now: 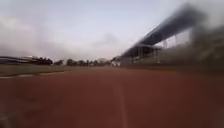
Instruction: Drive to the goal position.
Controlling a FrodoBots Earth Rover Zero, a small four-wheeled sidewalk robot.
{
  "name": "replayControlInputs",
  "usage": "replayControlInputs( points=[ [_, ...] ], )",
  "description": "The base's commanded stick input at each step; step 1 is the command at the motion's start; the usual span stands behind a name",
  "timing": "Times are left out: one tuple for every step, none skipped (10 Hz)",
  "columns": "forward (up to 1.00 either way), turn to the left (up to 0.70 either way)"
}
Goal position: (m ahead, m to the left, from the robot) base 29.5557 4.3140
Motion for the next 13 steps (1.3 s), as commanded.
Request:
replayControlInputs(
  points=[
    [0.70,0.02],
    [0.70,0.02],
    [0.70,0.02],
    [0.70,0.02],
    [0.70,0.02],
    [0.70,0.02],
    [0.70,0.02],
    [0.70,0.02],
    [0.70,0.02],
    [0.70,0.02],
    [0.70,0.02],
    [0.70,0.02],
    [0.69,0.02]
  ],
)
